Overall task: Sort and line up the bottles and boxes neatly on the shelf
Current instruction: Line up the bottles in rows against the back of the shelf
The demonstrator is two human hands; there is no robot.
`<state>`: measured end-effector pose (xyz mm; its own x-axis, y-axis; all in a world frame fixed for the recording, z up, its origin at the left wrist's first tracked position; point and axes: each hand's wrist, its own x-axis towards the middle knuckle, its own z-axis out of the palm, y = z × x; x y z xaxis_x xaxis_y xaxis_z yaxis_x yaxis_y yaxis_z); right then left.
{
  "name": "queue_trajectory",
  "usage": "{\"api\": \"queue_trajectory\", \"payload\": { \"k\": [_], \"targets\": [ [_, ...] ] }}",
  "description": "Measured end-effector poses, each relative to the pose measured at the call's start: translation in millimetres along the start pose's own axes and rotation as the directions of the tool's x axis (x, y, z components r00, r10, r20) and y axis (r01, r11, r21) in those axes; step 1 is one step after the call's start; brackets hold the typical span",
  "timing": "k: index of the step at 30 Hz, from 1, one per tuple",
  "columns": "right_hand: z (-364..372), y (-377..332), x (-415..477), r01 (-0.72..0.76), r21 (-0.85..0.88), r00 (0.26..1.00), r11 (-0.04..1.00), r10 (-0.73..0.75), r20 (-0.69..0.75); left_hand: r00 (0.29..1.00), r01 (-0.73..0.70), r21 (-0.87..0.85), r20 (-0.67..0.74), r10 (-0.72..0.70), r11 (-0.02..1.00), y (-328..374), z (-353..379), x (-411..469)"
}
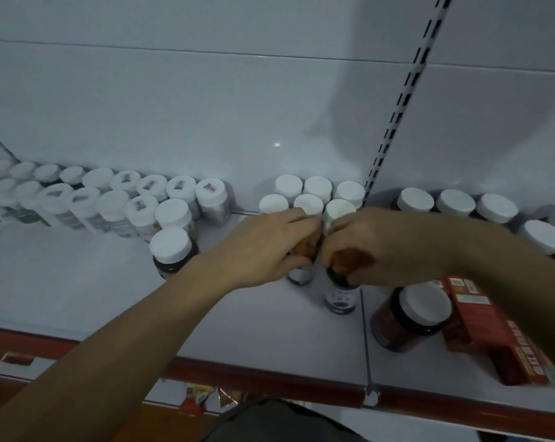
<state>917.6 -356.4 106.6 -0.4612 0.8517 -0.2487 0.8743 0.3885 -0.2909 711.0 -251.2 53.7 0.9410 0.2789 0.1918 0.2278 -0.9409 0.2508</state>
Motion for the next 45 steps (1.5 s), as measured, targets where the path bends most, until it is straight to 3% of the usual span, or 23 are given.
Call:
{"api": "queue_trajectory", "payload": {
  "k": [3,8,12,15,18,20,23,26,30,33,36,38,40,43,45],
  "targets": [
    [-36.1,-1.3,-3.0,-0.038,-0.029,0.987,0.999,0.033,-0.155,0.996,0.053,-0.079,-0.066,-0.058,0.996,-13.7,-25.0,-16.1],
    [-81.3,-13.4,26.3,-0.015,0.037,0.905,0.999,0.029,-0.425,0.907,0.175,-0.141,-0.363,-0.215,0.974,-55.9,-92.2,-62.6],
    [-79.4,-16.7,88.9,-0.056,0.052,0.814,0.997,0.076,-0.575,0.882,0.227,-0.141,-0.39,-0.265,0.964,-88.0,-98.5,-81.8],
    [-63.2,-16.0,135.8,-0.15,-0.034,0.851,0.988,0.112,-0.513,0.934,0.218,-0.089,-0.27,-0.234,0.972,-110.0,-83.4,-76.2],
    [-42.8,-19.7,170.6,-0.231,-0.181,0.914,0.956,0.149,-0.378,0.98,0.191,0.007,-0.059,-0.19,0.982,-125.4,-73.1,-64.1],
    [-28.9,-20.7,184.9,-0.268,-0.206,0.924,0.941,0.19,-0.333,0.986,0.156,0.048,0.05,-0.158,0.987,-130.8,-70.0,-57.6],
    [-14.7,-21.5,192.6,-0.317,-0.17,0.914,0.933,0.252,-0.317,0.99,0.092,0.067,0.099,-0.098,0.994,-136.3,-66.3,-54.2],
    [-23.3,-26.9,172.9,-0.354,0.008,0.852,0.935,0.326,-0.409,0.99,0.061,0.075,0.12,-0.07,0.995,-143.4,-63.1,-52.7],
    [-39.3,-23.9,112.2,-0.511,-0.013,0.678,0.86,0.393,-0.622,0.99,0.039,0.18,0.125,-0.062,0.983,-144.2,-73.3,-40.2],
    [-35.0,-13.2,63.6,-0.782,0.045,0.487,0.622,0.655,-0.578,0.998,-0.016,0.154,0.065,0.006,0.988,-135.4,-83.9,-22.9],
    [-16.2,-2.4,33.1,-0.935,-0.013,0.337,0.354,0.877,-0.344,0.986,-0.085,0.162,0.158,0.059,0.983,-125.1,-83.9,-4.9],
    [1.4,4.3,27.8,-0.938,-0.053,0.346,0.342,0.92,-0.183,0.969,-0.122,0.192,0.233,0.075,0.974,-121.9,-80.5,4.0],
    [17.5,8.1,30.3,-0.919,0.024,0.39,0.394,0.915,-0.107,0.959,-0.139,0.183,0.271,0.086,0.973,-122.4,-79.1,8.9],
    [23.8,4.3,28.3,-0.897,0.142,0.394,0.419,0.902,-0.175,0.96,-0.136,0.121,0.262,0.101,0.983,-130.6,-79.1,9.3],
    [15.8,-8.0,21.6,-0.914,0.075,0.366,0.398,0.891,-0.269,0.968,-0.1,0.043,0.236,0.087,0.994,-143.6,-83.5,0.5]
  ]
}}
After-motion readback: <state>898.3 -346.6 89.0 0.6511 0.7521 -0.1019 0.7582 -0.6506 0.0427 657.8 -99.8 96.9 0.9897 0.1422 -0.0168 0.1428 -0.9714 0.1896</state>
